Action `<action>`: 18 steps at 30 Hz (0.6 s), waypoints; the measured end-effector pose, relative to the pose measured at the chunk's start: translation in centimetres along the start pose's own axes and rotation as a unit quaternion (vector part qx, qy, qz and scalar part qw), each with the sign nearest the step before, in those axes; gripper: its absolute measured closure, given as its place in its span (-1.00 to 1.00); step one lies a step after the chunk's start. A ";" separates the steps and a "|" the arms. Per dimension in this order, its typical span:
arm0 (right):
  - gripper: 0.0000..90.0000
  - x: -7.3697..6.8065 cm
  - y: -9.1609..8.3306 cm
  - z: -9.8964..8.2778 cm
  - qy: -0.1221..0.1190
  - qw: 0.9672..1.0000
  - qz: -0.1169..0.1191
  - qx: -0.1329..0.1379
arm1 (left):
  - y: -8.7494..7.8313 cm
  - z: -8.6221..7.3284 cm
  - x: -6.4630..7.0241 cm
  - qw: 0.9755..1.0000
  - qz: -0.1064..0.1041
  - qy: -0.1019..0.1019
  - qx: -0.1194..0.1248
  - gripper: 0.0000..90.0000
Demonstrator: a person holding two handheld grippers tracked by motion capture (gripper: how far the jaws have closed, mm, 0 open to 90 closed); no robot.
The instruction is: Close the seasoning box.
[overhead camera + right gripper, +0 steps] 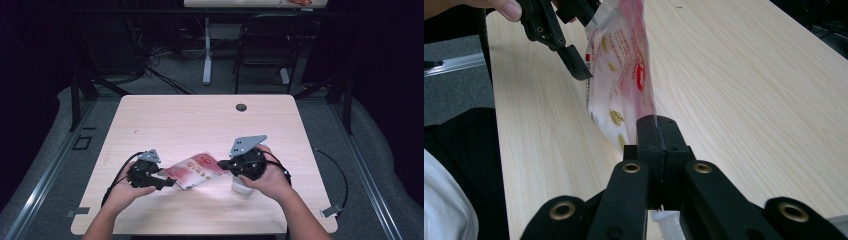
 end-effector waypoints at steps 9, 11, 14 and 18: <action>1.00 0.0 0.1 0.1 -0.002 1.000 -0.002 -0.003 | -0.6 0.1 -0.2 1.000 0.002 -0.003 0.017 0.11; 1.00 0.0 0.2 0.2 -0.002 1.000 -0.001 0.000 | -0.7 0.2 -0.2 1.000 0.002 -0.003 0.020 0.13; 1.00 -0.1 0.2 0.2 -0.002 1.000 -0.002 0.000 | -0.9 0.3 -0.2 1.000 0.003 -0.002 0.025 0.14; 1.00 0.0 0.3 0.3 0.000 1.000 -0.001 0.003 | -1.1 0.4 -0.1 1.000 0.003 -0.001 0.026 0.16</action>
Point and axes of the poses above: each handheld gripper's, and its own axes: y roughly forward along the jaws, z roughly out of its top, x roughly to its right, the point moved 5 cm from there along y, roughly forward along the jaws, and after that the axes turned 9 degrees about z, right-handed, at the moved point
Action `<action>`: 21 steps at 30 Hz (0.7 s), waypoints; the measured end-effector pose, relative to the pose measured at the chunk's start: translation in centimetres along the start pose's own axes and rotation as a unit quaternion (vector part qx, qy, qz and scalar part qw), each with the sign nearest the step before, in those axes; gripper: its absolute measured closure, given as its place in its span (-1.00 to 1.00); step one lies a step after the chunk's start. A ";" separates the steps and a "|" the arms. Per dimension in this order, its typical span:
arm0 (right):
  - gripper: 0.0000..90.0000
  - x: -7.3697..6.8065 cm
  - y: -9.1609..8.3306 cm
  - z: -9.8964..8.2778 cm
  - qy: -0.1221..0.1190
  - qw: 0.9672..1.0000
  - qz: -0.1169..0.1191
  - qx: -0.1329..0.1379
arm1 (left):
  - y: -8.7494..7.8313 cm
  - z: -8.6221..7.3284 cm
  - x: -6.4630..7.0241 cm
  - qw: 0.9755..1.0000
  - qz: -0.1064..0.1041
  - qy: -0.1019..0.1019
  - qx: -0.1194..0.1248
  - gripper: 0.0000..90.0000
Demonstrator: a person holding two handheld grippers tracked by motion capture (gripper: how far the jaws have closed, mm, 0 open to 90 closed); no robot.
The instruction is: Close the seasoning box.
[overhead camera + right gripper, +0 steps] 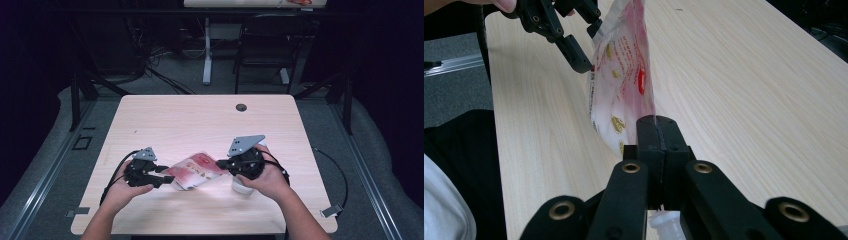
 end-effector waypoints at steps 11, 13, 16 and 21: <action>0.99 -0.5 0.5 1.2 -0.005 1.000 0.008 0.012 | -0.5 0.2 0.1 1.000 -0.001 0.000 0.006 0.25; 0.99 -0.6 0.7 1.5 -0.006 1.000 0.010 0.015 | -0.7 0.2 0.0 1.000 0.000 -0.001 0.007 0.24; 0.99 -0.7 0.9 2.0 -0.009 1.000 0.010 0.018 | -0.8 0.3 0.1 1.000 0.000 -0.001 0.009 0.24; 0.99 -0.9 1.4 2.9 -0.010 1.000 0.017 0.023 | -1.1 0.3 0.1 1.000 -0.001 0.002 0.012 0.25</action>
Point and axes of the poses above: each handheld gripper's, and its own axes: y roughly forward along the jaws, z roughly out of its top, x roughly to its right, the point moved 5 cm from there along y, roughly forward along the jaws, and after that the axes turned 9 degrees about z, right-handed, at the moved point
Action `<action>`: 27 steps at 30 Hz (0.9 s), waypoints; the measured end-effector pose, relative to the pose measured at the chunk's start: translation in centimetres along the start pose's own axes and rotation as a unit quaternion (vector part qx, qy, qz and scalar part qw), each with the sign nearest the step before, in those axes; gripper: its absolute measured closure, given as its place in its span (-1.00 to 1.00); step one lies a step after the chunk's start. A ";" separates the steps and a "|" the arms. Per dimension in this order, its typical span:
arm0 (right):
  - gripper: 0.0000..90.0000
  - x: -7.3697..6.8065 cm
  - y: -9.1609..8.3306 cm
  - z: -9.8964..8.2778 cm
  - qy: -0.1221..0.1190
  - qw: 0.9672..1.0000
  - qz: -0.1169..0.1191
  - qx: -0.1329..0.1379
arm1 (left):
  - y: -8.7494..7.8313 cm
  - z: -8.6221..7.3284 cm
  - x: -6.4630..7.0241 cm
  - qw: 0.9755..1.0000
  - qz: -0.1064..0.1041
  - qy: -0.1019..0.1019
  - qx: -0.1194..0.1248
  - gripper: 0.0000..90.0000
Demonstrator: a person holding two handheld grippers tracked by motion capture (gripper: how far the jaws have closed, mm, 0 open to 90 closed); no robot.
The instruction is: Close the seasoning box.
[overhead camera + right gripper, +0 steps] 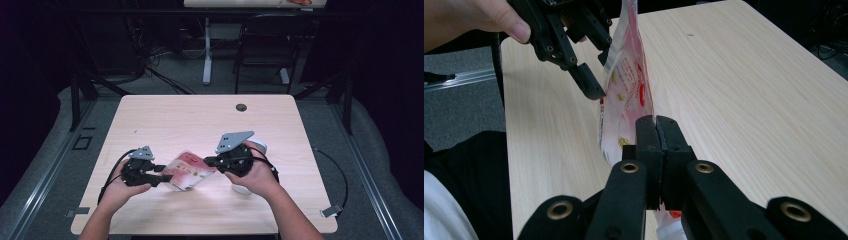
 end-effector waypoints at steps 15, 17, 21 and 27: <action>0.87 -1.1 2.8 3.2 -0.012 1.000 0.019 0.019 | -1.8 -0.3 -0.5 1.000 -0.009 -0.004 0.017 0.21; 0.82 -1.4 3.2 3.5 -0.013 0.999 0.027 0.022 | -1.9 -0.5 -0.6 1.000 -0.017 -0.007 0.012 0.19; 0.72 -1.7 3.9 3.9 -0.007 0.999 0.032 0.026 | -2.0 -0.9 -0.9 1.000 -0.013 -0.015 0.010 0.11; 0.60 -2.1 3.9 4.7 0.000 0.998 0.043 0.046 | -2.6 -1.4 -1.6 0.999 -0.009 -0.024 0.020 0.01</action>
Point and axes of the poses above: each handheld gripper's, and its own axes: y roughly forward along the jaws, z roughly out of its top, x roughly to its right, the point moved 5 cm from there along y, roughly forward along the jaws, and after that the axes turned 9 degrees about z, right-handed, at the moved point
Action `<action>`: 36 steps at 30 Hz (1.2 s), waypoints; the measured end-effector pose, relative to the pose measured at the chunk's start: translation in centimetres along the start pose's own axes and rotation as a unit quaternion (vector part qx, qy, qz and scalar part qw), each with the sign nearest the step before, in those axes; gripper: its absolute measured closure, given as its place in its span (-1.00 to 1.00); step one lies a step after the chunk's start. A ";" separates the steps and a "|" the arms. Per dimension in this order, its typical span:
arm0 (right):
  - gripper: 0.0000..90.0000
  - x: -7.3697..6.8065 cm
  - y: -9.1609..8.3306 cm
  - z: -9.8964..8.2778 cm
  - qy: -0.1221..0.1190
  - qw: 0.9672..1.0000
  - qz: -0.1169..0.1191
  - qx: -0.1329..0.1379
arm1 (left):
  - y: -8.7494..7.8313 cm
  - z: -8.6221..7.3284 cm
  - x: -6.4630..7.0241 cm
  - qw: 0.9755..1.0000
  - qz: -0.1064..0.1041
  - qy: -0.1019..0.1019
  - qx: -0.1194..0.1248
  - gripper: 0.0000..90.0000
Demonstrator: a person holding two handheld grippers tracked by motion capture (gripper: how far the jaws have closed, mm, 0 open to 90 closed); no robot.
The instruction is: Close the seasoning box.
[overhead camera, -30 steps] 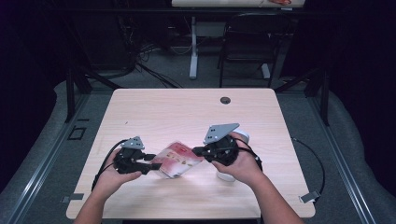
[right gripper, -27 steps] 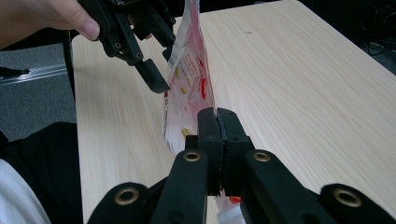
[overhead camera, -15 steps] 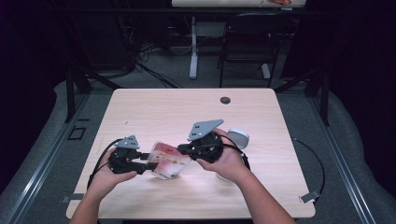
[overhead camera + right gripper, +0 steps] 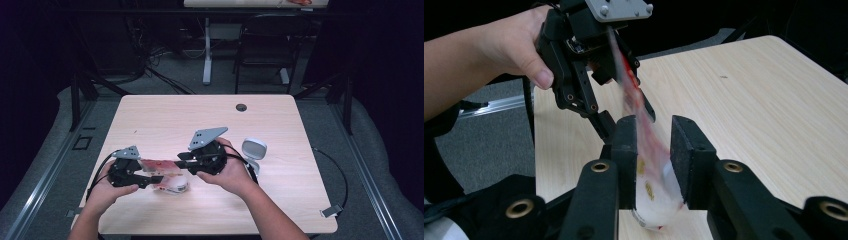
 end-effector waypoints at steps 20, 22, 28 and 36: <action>0.34 1.0 -4.2 0.3 0.011 0.998 -0.048 0.049 | -1.4 -0.4 -1.0 1.000 0.009 -0.016 0.011 0.02; 0.32 1.5 -5.0 -0.1 0.019 0.996 -0.066 0.053 | -1.8 -0.1 -0.8 1.000 0.011 -0.014 0.018 0.02; 0.41 3.3 -7.7 -2.1 0.037 0.990 -0.125 0.052 | -2.5 0.0 -0.9 0.999 0.021 -0.014 0.023 0.02; 0.72 5.7 -11.4 -5.4 0.081 0.977 -0.189 0.056 | -3.1 -0.1 -1.4 0.999 0.031 -0.021 0.028 0.04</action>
Point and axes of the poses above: each handheld gripper's, and its own axes: y roughly forward along the jaws, z roughly out of its top, x roughly to its right, the point moved 5 cm from there along y, roughly forward along the jaws, and after that the axes turned 9 degrees about z, right-handed, at the moved point
